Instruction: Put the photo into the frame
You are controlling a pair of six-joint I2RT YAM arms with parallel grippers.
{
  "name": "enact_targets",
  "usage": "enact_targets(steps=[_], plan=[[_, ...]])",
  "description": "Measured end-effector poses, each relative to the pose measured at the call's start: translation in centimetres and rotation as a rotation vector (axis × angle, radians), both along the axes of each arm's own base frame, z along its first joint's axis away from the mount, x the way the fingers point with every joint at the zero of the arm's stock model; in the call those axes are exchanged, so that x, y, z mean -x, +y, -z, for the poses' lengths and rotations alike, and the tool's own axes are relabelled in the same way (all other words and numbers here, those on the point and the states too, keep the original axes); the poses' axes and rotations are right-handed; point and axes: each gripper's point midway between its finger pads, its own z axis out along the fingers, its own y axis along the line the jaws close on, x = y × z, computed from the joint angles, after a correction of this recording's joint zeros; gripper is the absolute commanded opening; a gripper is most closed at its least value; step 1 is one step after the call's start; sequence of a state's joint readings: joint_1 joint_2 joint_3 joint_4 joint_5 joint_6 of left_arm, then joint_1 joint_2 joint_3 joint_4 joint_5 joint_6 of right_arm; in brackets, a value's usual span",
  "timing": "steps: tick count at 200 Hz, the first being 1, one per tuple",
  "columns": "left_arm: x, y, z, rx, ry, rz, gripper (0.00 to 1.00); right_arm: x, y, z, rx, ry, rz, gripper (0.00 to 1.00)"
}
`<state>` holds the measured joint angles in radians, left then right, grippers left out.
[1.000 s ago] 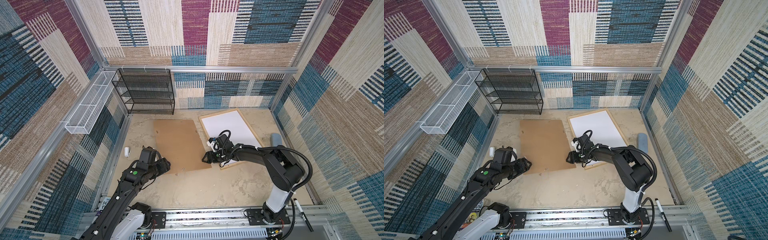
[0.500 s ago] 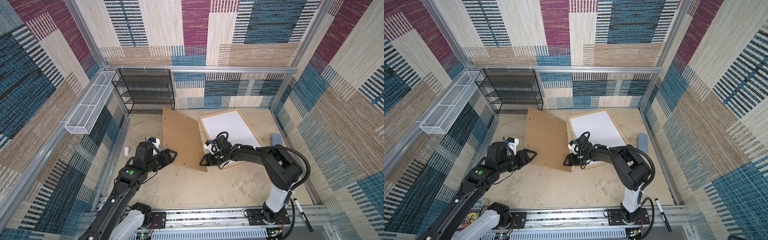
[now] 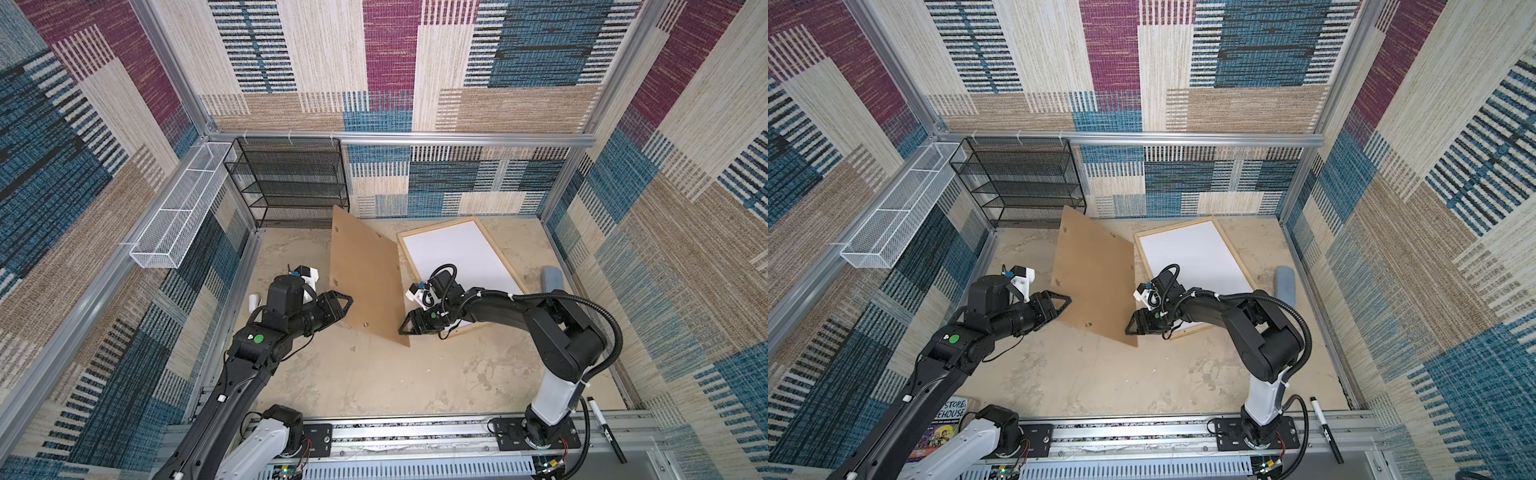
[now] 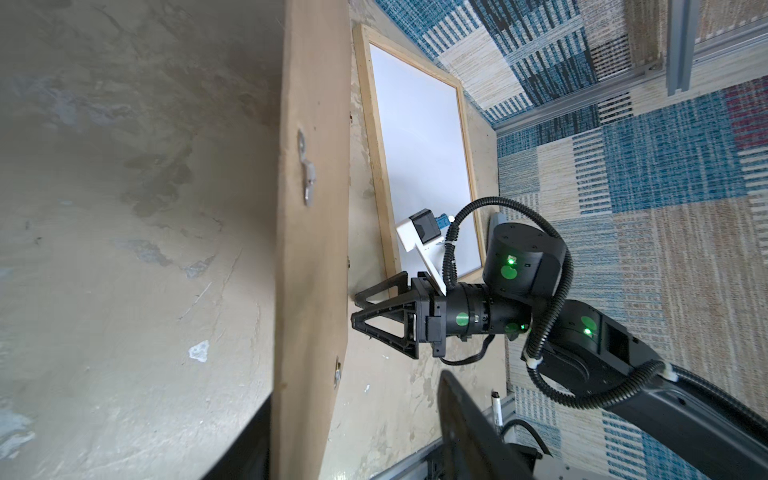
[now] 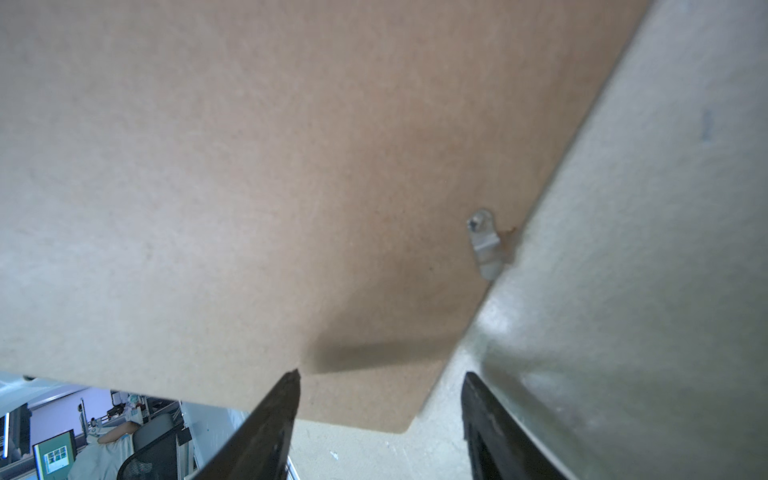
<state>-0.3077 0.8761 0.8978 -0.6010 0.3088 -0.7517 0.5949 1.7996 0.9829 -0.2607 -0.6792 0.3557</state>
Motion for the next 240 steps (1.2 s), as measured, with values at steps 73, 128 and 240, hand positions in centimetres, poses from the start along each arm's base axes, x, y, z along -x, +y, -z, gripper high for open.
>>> enact_targets(steps=[73,128,240], plan=[[-0.6,1.0,0.6,-0.153,0.038,0.025,0.43,-0.2,0.0,0.0,0.009,-0.013,-0.006,0.64],[-1.8,0.6,0.9,-0.191,0.054,0.064,0.43,-0.2,0.3,0.2,-0.014,-0.004,-0.02,0.63],[-4.8,-0.6,0.6,-0.288,0.112,0.177,0.36,-0.3,0.8,0.5,-0.035,-0.015,-0.057,0.63]])
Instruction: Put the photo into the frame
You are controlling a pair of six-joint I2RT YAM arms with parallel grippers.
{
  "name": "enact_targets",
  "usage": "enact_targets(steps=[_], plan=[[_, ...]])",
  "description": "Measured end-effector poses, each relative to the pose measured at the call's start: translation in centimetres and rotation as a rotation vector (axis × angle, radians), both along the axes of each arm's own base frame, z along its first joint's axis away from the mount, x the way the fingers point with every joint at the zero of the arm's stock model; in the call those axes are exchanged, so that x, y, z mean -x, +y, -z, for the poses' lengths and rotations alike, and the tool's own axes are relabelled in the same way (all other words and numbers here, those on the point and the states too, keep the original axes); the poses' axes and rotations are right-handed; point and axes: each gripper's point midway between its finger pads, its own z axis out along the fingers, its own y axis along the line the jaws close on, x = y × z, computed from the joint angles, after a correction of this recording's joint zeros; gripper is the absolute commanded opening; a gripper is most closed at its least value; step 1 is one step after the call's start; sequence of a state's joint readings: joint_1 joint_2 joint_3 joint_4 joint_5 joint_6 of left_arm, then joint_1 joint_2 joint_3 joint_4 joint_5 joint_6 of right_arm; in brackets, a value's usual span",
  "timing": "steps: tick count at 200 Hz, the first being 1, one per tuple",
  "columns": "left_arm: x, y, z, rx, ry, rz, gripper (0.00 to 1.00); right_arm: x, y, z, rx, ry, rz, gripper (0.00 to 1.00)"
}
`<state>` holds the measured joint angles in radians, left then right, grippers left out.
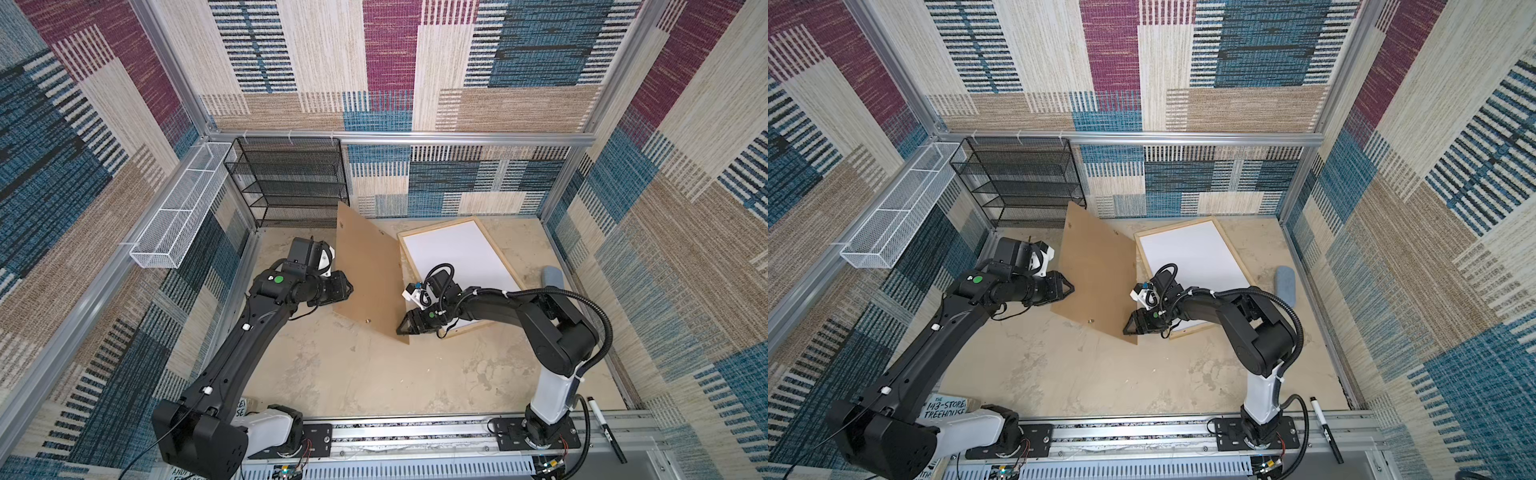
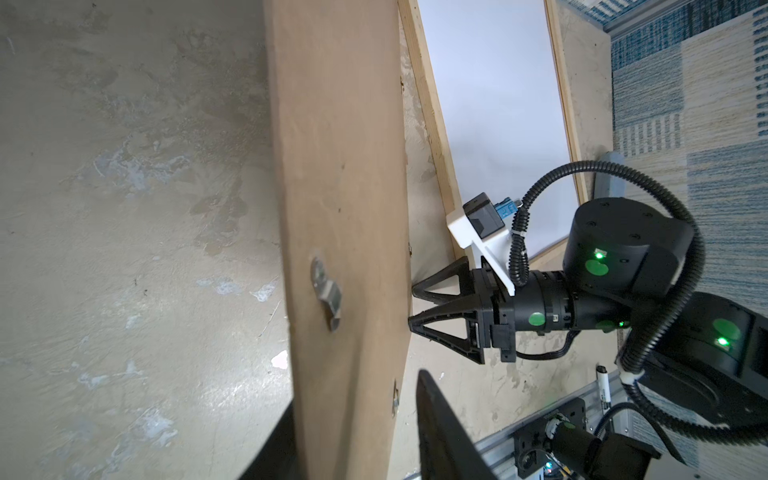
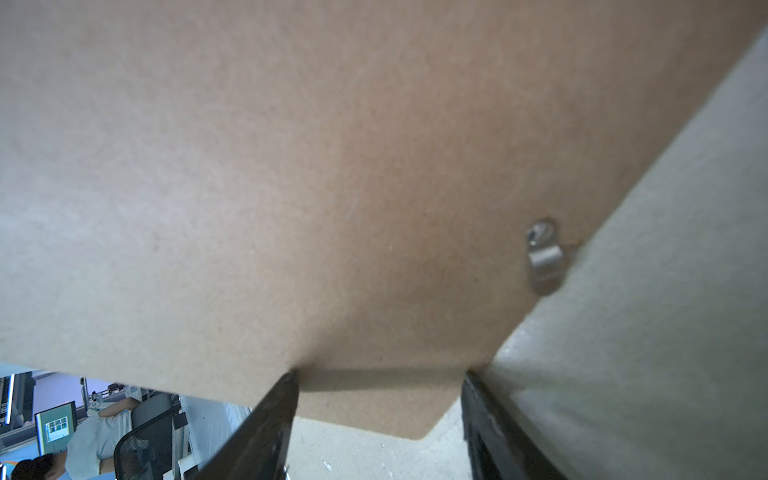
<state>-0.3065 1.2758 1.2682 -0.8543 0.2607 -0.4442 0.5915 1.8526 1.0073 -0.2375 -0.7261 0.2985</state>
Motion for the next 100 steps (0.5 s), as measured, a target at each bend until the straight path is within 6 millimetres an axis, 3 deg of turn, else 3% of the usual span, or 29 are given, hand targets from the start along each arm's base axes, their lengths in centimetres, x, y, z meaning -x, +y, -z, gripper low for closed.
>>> enact_targets(steps=[73,100], plan=[[-0.8,0.5,1.6,-0.08,0.059,0.014,0.2,0.0,-0.1,0.1,0.003,-0.001,-0.007,0.63],[-0.9,-0.1,1.0,-0.045,0.052,0.031,0.1,0.1,-0.2,0.2,0.008,0.003,-0.005,0.63]])
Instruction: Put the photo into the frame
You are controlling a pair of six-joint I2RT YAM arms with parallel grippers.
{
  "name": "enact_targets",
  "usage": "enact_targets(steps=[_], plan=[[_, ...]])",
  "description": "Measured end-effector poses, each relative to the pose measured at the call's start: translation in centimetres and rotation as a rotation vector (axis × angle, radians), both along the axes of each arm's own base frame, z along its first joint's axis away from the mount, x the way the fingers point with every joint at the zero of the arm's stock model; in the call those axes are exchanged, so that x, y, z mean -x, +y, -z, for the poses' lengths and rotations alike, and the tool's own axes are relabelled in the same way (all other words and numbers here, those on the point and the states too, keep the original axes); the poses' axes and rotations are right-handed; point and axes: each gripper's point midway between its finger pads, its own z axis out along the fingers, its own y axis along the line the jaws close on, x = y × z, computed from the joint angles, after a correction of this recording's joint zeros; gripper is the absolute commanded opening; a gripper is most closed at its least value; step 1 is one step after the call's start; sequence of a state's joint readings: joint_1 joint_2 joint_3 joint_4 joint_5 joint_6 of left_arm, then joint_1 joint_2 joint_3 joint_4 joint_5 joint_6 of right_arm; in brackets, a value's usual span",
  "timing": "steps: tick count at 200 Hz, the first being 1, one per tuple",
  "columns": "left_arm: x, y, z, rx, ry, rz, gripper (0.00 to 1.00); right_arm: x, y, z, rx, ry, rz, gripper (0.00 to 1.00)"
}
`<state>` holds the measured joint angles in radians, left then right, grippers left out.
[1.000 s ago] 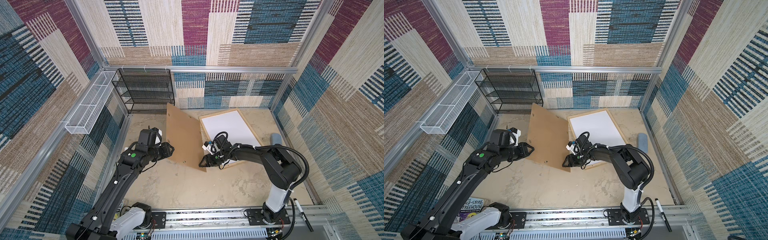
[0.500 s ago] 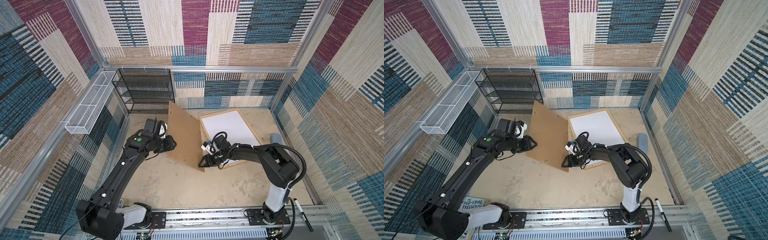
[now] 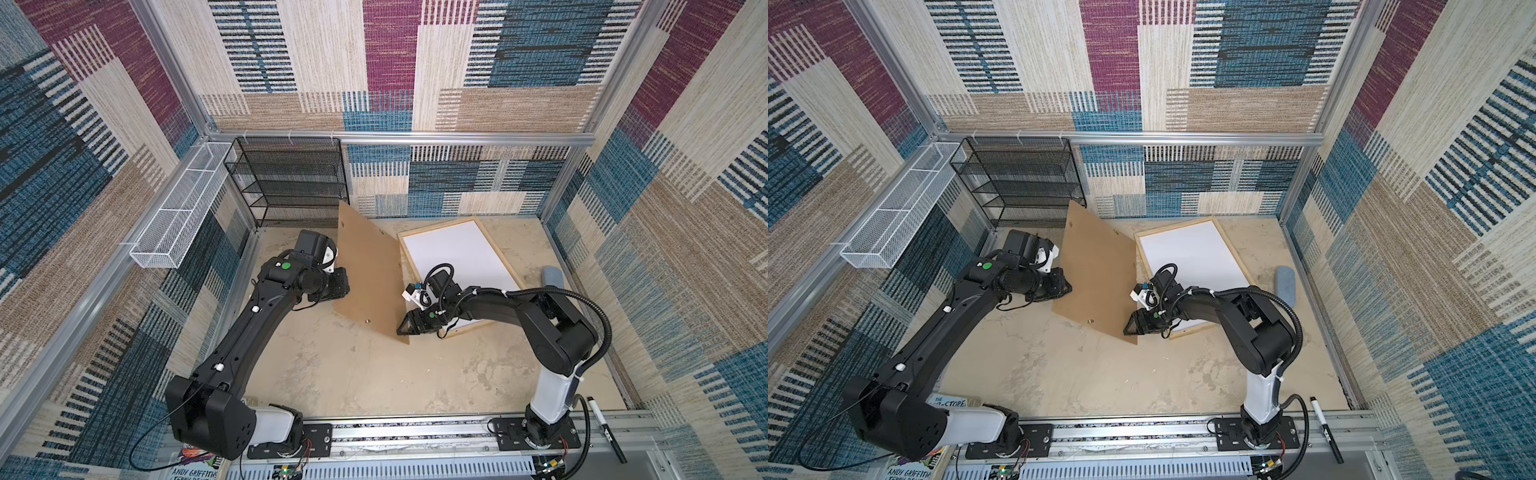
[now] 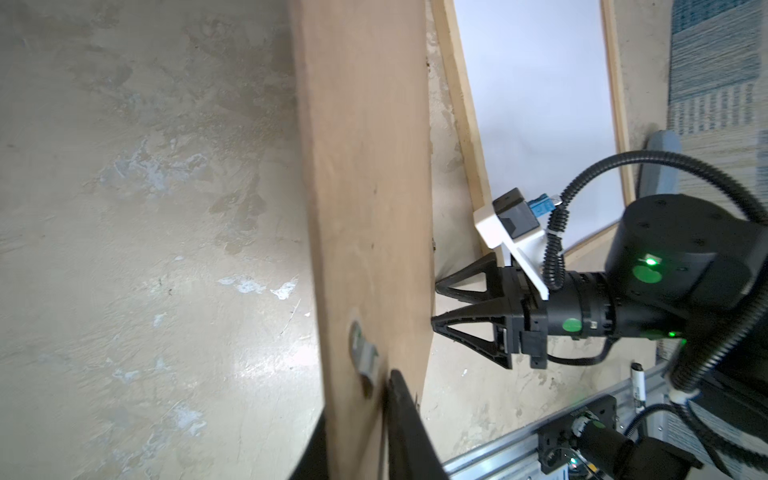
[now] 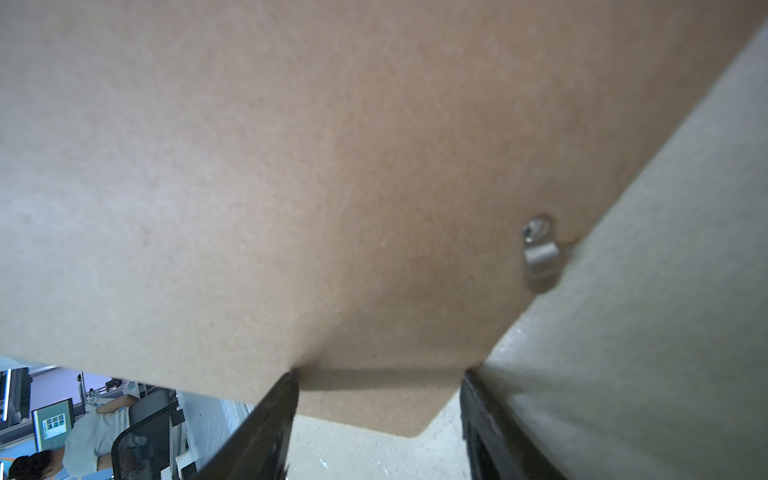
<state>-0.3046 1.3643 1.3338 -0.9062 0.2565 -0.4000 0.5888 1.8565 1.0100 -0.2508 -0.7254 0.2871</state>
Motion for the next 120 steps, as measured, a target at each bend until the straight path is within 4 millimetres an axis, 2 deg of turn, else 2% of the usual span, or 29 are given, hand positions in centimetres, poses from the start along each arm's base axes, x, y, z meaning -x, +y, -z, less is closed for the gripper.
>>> enact_targets(steps=[21,53,86,120], plan=[[-0.2,-0.8,-0.7,0.05,-0.009,0.006,0.0,-0.2,-0.2,-0.1,0.005,-0.004,0.008,0.63],[0.3,-0.9,-1.4,0.07,-0.019,0.013,0.0,-1.1,-0.9,-1.3,0.009,-0.044,0.04,0.63],[1.3,-0.6,-2.2,0.07,-0.029,0.013,0.0,-2.4,-1.8,-4.2,-0.02,-0.112,0.085,0.63],[2.4,0.2,-3.2,0.055,-0.052,0.007,0.0,-3.8,-2.6,-8.2,-0.059,-0.194,0.127,0.64]])
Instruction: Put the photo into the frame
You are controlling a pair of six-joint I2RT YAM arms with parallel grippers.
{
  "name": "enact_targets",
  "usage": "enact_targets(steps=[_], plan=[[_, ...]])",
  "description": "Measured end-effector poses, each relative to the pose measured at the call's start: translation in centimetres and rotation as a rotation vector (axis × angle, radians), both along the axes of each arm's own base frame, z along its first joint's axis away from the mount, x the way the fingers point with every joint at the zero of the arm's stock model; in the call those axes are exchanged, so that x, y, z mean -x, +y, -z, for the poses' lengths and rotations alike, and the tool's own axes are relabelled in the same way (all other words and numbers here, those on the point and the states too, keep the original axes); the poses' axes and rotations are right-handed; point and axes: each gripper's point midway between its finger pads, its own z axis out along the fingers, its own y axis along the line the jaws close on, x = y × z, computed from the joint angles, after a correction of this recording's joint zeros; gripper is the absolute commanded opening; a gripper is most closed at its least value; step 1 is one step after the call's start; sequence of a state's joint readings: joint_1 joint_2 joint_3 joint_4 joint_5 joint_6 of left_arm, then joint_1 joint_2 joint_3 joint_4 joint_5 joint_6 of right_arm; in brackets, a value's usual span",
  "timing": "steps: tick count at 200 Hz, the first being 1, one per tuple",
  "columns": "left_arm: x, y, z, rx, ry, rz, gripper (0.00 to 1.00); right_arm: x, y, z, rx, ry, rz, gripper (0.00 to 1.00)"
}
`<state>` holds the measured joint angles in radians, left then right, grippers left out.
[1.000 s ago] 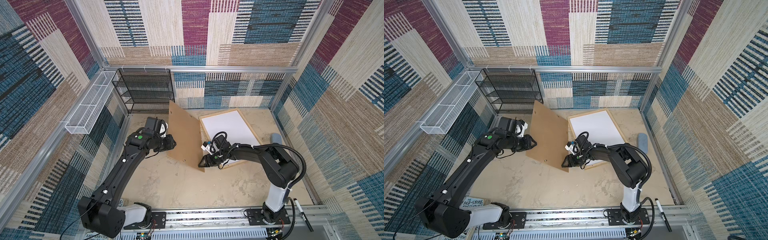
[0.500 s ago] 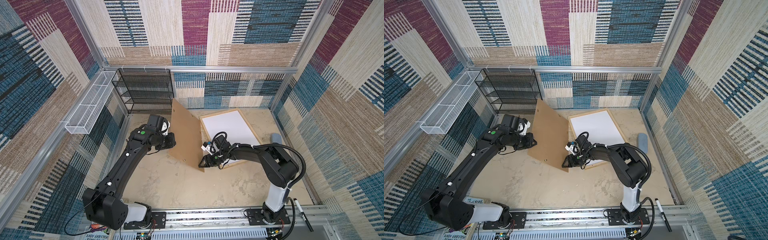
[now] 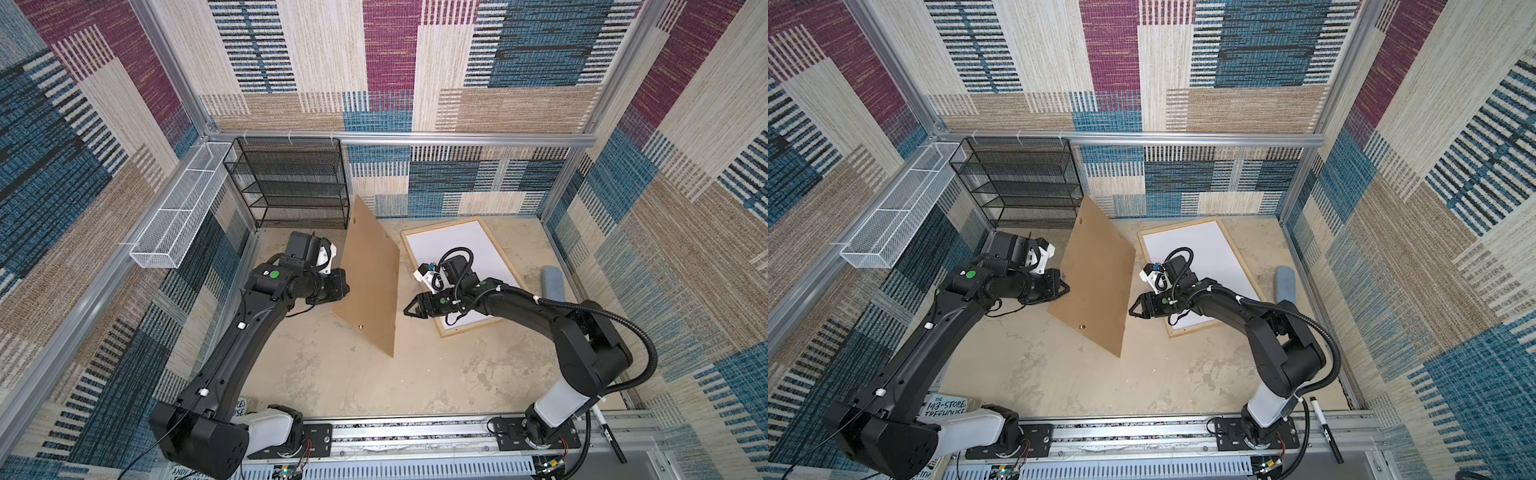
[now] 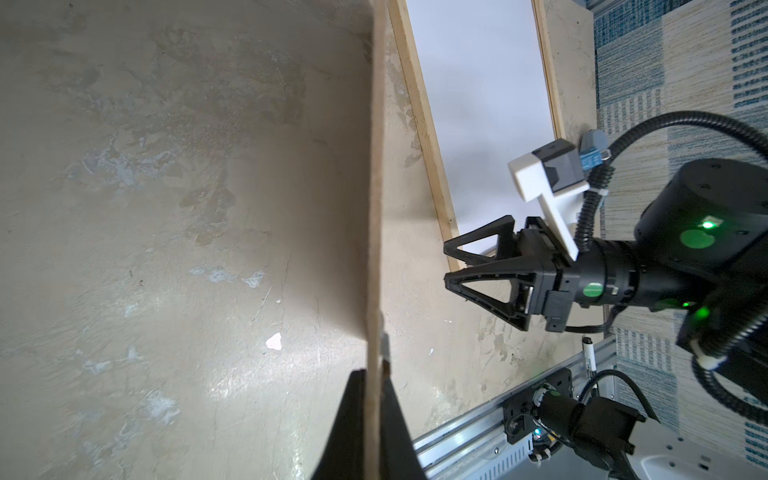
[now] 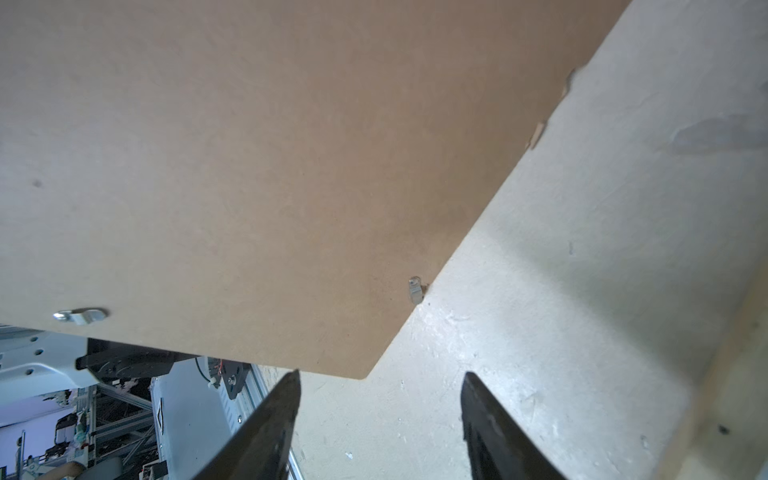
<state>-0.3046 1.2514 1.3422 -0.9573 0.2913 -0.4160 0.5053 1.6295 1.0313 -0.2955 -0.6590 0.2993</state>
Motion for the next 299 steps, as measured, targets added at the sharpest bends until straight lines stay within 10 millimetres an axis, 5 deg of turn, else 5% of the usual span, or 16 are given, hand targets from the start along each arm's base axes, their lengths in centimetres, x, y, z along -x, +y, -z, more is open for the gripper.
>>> enact_targets(steps=[29,66,120,176,225,272,299], plan=[[1.0,0.5,-1.0,0.0,-0.023,-0.006,0.0,-3.7,-3.7,-3.1,0.009,-0.096,0.131,0.65],[1.9,0.5,-2.1,0.02,-0.044,0.001,0.0,-10.4,-12.4,-4.0,0.163,-0.183,0.402,0.66],[1.9,-0.4,-3.9,0.134,-0.088,-0.001,0.0,-18.3,-25.4,-3.3,0.38,-0.211,0.746,0.81],[1.2,-2.5,-3.9,0.301,-0.094,0.001,0.0,-26.3,-34.0,1.5,0.528,-0.167,0.859,0.8],[0.7,-3.3,-6.7,0.391,-0.185,0.014,0.0,-27.9,-36.5,5.6,0.594,-0.12,0.83,0.75],[0.4,-3.3,-6.2,0.428,-0.178,-0.018,0.0,-26.1,-34.8,8.7,0.535,-0.033,0.758,0.67],[0.5,-3.3,-6.6,0.436,-0.191,-0.019,0.0,-24.6,-33.6,8.7,0.479,-0.024,0.742,0.64]])
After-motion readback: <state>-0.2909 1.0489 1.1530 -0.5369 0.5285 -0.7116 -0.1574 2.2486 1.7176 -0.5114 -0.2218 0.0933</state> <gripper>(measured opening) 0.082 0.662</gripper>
